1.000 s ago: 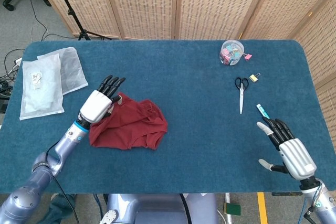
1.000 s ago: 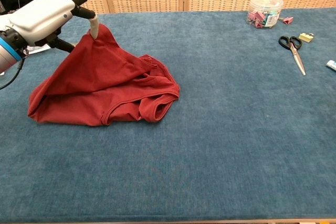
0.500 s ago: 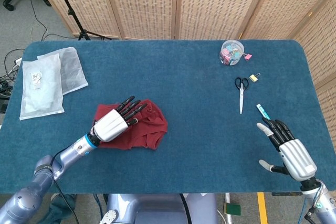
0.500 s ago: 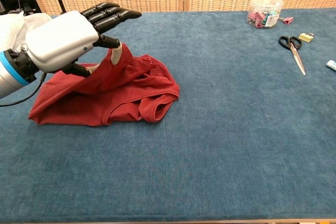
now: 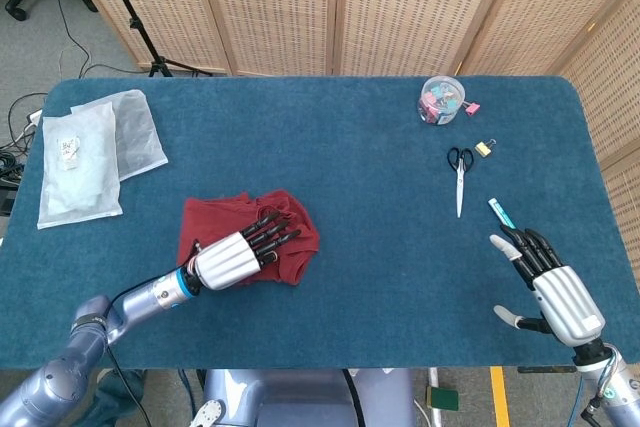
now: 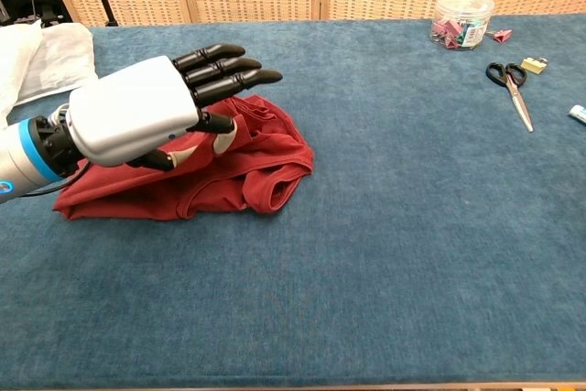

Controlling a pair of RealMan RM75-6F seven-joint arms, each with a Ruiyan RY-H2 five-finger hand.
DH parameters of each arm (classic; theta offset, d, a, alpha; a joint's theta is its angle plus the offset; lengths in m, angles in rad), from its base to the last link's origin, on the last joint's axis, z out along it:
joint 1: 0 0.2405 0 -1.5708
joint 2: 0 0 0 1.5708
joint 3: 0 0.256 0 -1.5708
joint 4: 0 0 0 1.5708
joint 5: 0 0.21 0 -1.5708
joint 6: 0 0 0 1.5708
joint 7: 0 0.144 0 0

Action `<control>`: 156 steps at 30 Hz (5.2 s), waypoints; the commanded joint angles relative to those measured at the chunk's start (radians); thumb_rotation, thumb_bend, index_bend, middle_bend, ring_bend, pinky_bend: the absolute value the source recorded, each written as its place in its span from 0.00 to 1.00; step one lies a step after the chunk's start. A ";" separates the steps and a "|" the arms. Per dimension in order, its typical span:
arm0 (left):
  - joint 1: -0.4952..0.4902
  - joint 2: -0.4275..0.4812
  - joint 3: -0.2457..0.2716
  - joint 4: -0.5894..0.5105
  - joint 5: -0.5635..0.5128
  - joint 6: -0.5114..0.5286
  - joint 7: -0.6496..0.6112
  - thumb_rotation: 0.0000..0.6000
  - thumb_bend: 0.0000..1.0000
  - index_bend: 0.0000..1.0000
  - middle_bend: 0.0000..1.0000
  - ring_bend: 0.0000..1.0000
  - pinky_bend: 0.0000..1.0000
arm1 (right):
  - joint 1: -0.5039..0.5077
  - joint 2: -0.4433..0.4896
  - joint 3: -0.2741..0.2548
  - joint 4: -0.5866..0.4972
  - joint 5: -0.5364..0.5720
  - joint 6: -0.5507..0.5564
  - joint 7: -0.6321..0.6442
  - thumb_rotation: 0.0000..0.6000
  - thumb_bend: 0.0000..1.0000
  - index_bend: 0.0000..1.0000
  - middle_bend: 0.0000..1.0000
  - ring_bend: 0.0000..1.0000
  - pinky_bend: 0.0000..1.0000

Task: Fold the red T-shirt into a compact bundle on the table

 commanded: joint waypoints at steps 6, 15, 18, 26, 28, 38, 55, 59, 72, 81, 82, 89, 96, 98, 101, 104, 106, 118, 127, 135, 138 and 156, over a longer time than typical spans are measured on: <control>0.016 0.010 0.047 0.055 0.048 0.062 0.038 1.00 0.52 0.68 0.00 0.00 0.00 | 0.000 0.000 -0.002 -0.001 -0.002 -0.001 -0.001 1.00 0.21 0.00 0.00 0.00 0.00; 0.033 0.044 0.078 0.104 0.066 0.065 0.039 1.00 0.50 0.68 0.00 0.00 0.00 | 0.001 -0.003 -0.002 -0.005 -0.002 -0.007 -0.015 1.00 0.21 0.00 0.00 0.00 0.00; 0.033 0.041 0.079 0.106 0.066 0.078 0.034 1.00 0.49 0.68 0.00 0.00 0.00 | 0.002 -0.005 -0.003 -0.005 -0.001 -0.011 -0.020 1.00 0.21 0.00 0.00 0.00 0.00; 0.022 0.026 0.089 0.111 0.074 0.094 0.044 1.00 0.49 0.68 0.00 0.00 0.00 | 0.002 -0.005 -0.003 -0.006 0.000 -0.012 -0.021 1.00 0.21 0.00 0.00 0.00 0.00; 0.019 0.024 0.092 0.111 0.076 0.093 0.046 1.00 0.50 0.68 0.00 0.00 0.00 | 0.002 -0.005 -0.003 -0.006 0.000 -0.013 -0.022 1.00 0.21 0.00 0.00 0.00 0.00; 0.008 0.019 0.126 0.117 0.106 0.082 0.077 1.00 0.49 0.68 0.00 0.00 0.00 | 0.002 -0.004 -0.003 -0.006 0.000 -0.011 -0.020 1.00 0.21 0.00 0.00 0.00 0.00; 0.014 0.006 0.090 0.101 0.069 0.141 0.066 1.00 0.21 0.10 0.00 0.00 0.00 | 0.001 -0.003 -0.004 -0.008 0.001 -0.013 -0.023 1.00 0.21 0.00 0.00 0.00 0.00; 0.020 -0.007 0.054 0.077 0.034 0.175 0.020 1.00 0.10 0.00 0.00 0.00 0.00 | 0.001 -0.002 -0.004 -0.010 0.001 -0.014 -0.025 1.00 0.21 0.00 0.00 0.00 0.00; 0.039 -0.001 -0.103 -0.030 -0.132 0.126 -0.151 1.00 0.03 0.00 0.00 0.00 0.00 | 0.000 0.001 -0.005 -0.012 -0.002 -0.011 -0.023 1.00 0.21 0.00 0.00 0.00 0.00; -0.006 0.030 -0.131 -0.117 -0.174 -0.122 -0.038 1.00 0.03 0.00 0.00 0.00 0.00 | 0.001 0.001 -0.004 -0.014 0.002 -0.015 -0.024 1.00 0.21 0.00 0.00 0.00 0.00; -0.008 0.029 -0.132 -0.120 -0.175 -0.128 -0.032 1.00 0.03 0.00 0.00 0.00 0.00 | 0.001 0.001 -0.004 -0.013 0.003 -0.015 -0.023 1.00 0.21 0.00 0.00 0.00 0.00; -0.042 0.004 -0.152 -0.137 -0.183 -0.202 0.026 1.00 0.03 0.00 0.00 0.00 0.00 | 0.003 0.004 -0.002 -0.011 0.005 -0.016 -0.012 1.00 0.21 0.00 0.00 0.00 0.00; -0.078 -0.038 -0.172 -0.144 -0.185 -0.236 0.071 1.00 0.03 0.00 0.00 0.00 0.00 | 0.002 0.007 -0.002 -0.009 0.006 -0.014 -0.001 1.00 0.21 0.00 0.00 0.00 0.00; -0.086 -0.048 -0.175 -0.142 -0.184 -0.245 0.085 1.00 0.03 0.00 0.00 0.00 0.00 | 0.003 0.008 -0.003 -0.008 0.005 -0.014 0.002 1.00 0.21 0.00 0.00 0.00 0.00; -0.095 -0.061 -0.180 -0.141 -0.185 -0.258 0.098 1.00 0.03 0.00 0.00 0.00 0.00 | 0.003 0.009 -0.003 -0.007 0.003 -0.013 0.005 1.00 0.21 0.00 0.00 0.00 0.00; -0.106 -0.075 -0.183 -0.136 -0.184 -0.271 0.111 1.00 0.03 0.00 0.00 0.00 0.00 | 0.002 0.010 -0.004 -0.007 0.002 -0.011 0.007 1.00 0.21 0.00 0.00 0.00 0.00; -0.111 -0.083 -0.185 -0.133 -0.184 -0.279 0.117 1.00 0.04 0.00 0.00 0.00 0.00 | 0.002 0.010 -0.004 -0.007 0.001 -0.009 0.008 1.00 0.21 0.00 0.00 0.00 0.00; -0.138 -0.132 -0.201 -0.089 -0.194 -0.317 0.146 1.00 0.04 0.00 0.00 0.00 0.00 | 0.002 0.013 -0.005 -0.005 -0.001 -0.008 0.018 1.00 0.21 0.00 0.00 0.00 0.00; -0.155 -0.153 -0.222 -0.064 -0.217 -0.347 0.141 1.00 0.04 0.00 0.00 0.00 0.00 | 0.000 0.014 -0.006 -0.006 -0.005 -0.003 0.016 1.00 0.21 0.00 0.00 0.00 0.00; -0.166 -0.155 -0.237 -0.061 -0.231 -0.349 0.142 1.00 0.04 0.00 0.00 0.00 0.00 | 0.000 0.014 -0.007 -0.006 -0.007 -0.003 0.014 1.00 0.21 0.00 0.00 0.00 0.00; -0.163 -0.143 -0.242 -0.074 -0.234 -0.330 0.132 1.00 0.04 0.00 0.00 0.00 0.00 | -0.001 0.014 -0.008 -0.006 -0.008 -0.001 0.012 1.00 0.21 0.00 0.00 0.00 0.00; -0.055 0.171 -0.323 -0.474 -0.302 -0.146 0.145 1.00 0.00 0.00 0.00 0.00 0.00 | -0.007 0.007 -0.005 -0.011 -0.016 0.019 0.001 1.00 0.20 0.00 0.00 0.00 0.00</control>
